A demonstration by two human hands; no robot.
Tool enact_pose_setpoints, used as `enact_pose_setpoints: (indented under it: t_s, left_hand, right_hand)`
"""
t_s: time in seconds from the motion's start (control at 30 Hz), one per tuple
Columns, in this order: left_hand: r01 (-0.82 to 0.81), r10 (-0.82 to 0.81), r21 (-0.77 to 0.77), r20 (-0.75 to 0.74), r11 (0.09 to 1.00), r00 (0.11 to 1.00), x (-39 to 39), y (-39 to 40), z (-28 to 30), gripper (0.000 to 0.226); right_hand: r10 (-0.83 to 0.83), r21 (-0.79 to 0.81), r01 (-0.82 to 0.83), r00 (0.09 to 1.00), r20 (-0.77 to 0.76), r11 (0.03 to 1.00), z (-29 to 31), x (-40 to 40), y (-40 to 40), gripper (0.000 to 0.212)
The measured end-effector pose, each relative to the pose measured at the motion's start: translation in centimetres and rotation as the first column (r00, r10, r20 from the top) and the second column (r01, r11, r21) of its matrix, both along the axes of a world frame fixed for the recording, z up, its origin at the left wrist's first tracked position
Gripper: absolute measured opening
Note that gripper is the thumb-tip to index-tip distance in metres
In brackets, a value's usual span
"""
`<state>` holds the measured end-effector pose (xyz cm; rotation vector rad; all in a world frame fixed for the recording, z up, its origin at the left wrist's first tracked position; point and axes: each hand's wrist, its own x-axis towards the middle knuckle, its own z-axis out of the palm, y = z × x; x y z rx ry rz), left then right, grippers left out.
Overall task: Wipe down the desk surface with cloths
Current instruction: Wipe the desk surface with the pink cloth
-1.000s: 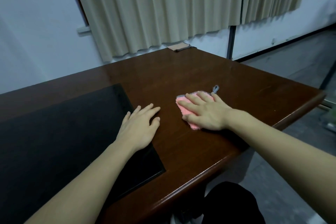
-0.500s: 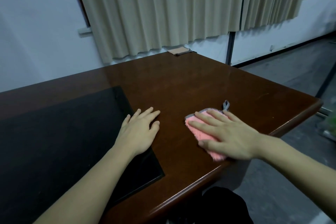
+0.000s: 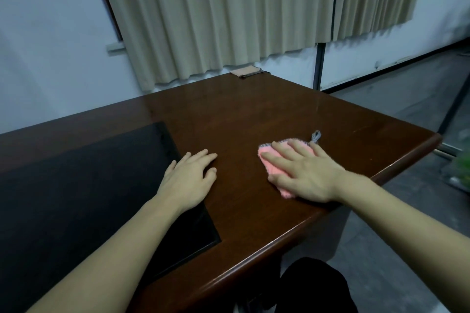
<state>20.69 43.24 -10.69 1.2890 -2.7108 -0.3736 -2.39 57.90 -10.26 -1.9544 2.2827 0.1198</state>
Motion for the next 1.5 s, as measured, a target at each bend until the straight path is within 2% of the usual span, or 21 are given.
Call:
enact_pose_setpoints:
  t_s: [0.07,0.17,0.33,0.4,0.5,0.63,0.73,0.9,1.0,1.17,1.33,1.4,1.5]
  left_hand:
    - [0.000,0.000,-0.001,-0.011,1.000,1.000,-0.4,0.3,0.3,0.049]
    - [0.031,-0.031,-0.006,-0.010,0.999,0.999,-1.5,0.8,0.6,0.050]
    - [0.078,-0.078,0.000,0.000,0.997,0.997,-4.2,1.2,1.5,0.051]
    - [0.091,-0.091,0.004,0.007,0.996,0.996,-5.2,1.2,1.6,0.051]
    - [0.109,-0.109,0.020,0.014,0.994,0.994,-6.4,1.0,1.4,0.051]
    - [0.107,-0.107,0.015,0.020,0.994,0.994,-8.1,0.9,0.9,0.051]
    - [0.108,-0.108,0.014,0.010,0.994,0.994,-9.1,1.3,0.8,0.051]
    - [0.138,-0.138,0.012,-0.010,0.990,0.990,-10.3,1.7,0.9,0.052]
    - [0.146,-0.145,0.024,-0.021,0.989,0.989,-11.0,1.4,1.0,0.052]
    - [0.146,-0.144,0.029,-0.038,0.989,0.989,-13.0,0.7,0.8,0.051]
    - [0.132,-0.132,0.004,-0.002,0.991,0.991,-14.0,0.8,-0.1,0.051]
    - [0.138,-0.138,-0.001,-0.001,0.990,0.990,-13.9,0.9,-0.2,0.051]
    - [0.139,-0.139,0.000,0.002,0.990,0.990,-13.8,0.9,-0.2,0.051]
  right_hand:
    - [0.064,-0.028,-0.064,0.998,-0.004,0.998,-0.2,1.4,3.3,0.076]
    - [0.112,-0.056,-0.111,0.994,0.017,0.992,-0.5,2.0,6.2,0.070]
    - [0.115,-0.025,-0.114,0.992,0.056,0.993,0.1,0.4,5.2,0.075]
    - [0.079,-0.007,-0.079,0.996,0.044,0.997,0.3,-1.0,3.9,0.077]
    - [-0.004,-0.004,0.004,1.000,0.000,1.000,0.3,-3.8,0.6,0.068]
    - [-0.154,0.007,0.154,0.988,0.033,0.988,0.2,-6.9,-3.9,0.065]
    - [-0.193,0.021,0.192,0.980,0.041,0.981,0.1,-7.2,-4.9,0.065]
    - [-0.063,-0.011,0.063,0.998,0.007,0.998,0.0,-4.7,0.5,0.066]
    - [0.022,-0.035,-0.022,1.000,0.006,0.999,-0.1,-3.1,5.3,0.074]
    - [0.031,-0.006,-0.031,0.998,0.063,0.999,0.2,-4.2,6.5,0.076]
    - [-0.083,0.003,0.083,0.996,-0.011,0.997,-0.1,-9.0,1.5,0.075]
    - [-0.166,0.003,0.166,0.986,-0.001,0.986,-0.4,-11.4,-1.2,0.066]
    - [-0.264,0.001,0.264,0.964,0.035,0.964,-0.4,-13.6,-4.5,0.065]
